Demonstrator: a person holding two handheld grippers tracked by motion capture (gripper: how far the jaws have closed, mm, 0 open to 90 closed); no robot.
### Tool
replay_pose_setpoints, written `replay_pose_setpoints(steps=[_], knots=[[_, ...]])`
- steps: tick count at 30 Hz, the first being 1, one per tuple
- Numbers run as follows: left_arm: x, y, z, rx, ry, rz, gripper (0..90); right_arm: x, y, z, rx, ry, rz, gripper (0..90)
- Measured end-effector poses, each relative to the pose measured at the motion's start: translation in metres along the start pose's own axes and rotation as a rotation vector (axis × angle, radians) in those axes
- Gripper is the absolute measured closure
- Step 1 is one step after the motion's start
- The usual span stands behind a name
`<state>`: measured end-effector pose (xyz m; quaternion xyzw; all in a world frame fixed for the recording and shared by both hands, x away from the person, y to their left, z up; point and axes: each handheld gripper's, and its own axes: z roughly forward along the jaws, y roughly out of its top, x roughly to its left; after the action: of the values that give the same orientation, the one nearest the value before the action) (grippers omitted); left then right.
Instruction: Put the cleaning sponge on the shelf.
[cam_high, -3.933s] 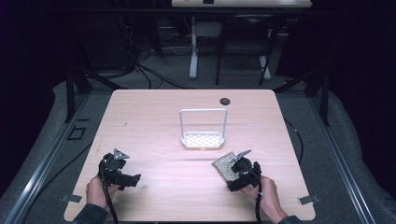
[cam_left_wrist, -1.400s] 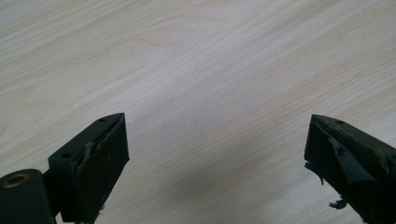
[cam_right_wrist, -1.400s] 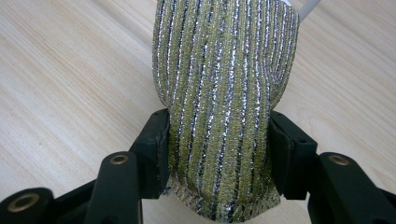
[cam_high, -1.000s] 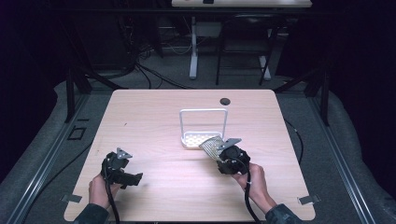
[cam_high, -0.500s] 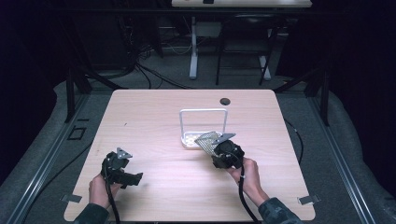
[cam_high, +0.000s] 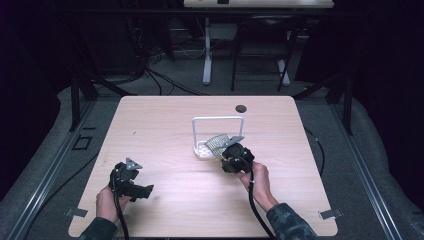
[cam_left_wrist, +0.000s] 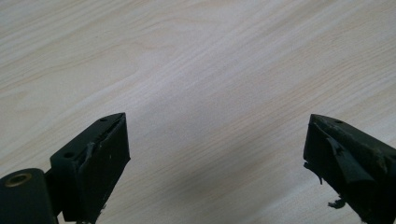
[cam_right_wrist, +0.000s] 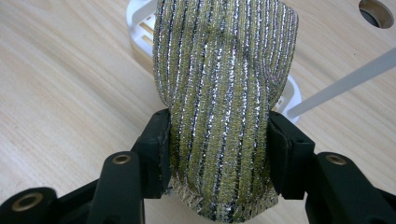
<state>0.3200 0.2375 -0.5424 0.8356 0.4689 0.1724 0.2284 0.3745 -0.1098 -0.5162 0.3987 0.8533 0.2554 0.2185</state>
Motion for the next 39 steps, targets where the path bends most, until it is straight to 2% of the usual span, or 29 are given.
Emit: replay_pose_setpoints(steps=[10, 15, 20, 33, 39], knots=[[0.0, 0.0, 0.0, 0.001, -0.002, 0.005, 7.0, -0.002, 0.015, 0.016, 0.012, -0.032, 0.016, 46.3], [0.001, 0.0, 0.0, 0.001, -0.003, 0.002, 7.1, -0.002, 0.022, 0.024, 0.02, -0.024, 0.036, 45.1], [0.0, 0.0, 0.0, 0.002, -0.004, 0.009, 7.2, 0.001, 0.028, 0.032, 0.038, -0.047, 0.024, 44.2], [0.0, 0.0, 0.0, 0.0, -0.008, 0.009, 7.7, 0.005, 0.034, 0.054, 0.058, -0.083, 0.017, 41.3], [0.0, 0.0, 0.001, 0.002, -0.014, 0.019, 8.0, 0.006, 0.037, 0.062, 0.066, -0.076, 0.033, 39.4]])
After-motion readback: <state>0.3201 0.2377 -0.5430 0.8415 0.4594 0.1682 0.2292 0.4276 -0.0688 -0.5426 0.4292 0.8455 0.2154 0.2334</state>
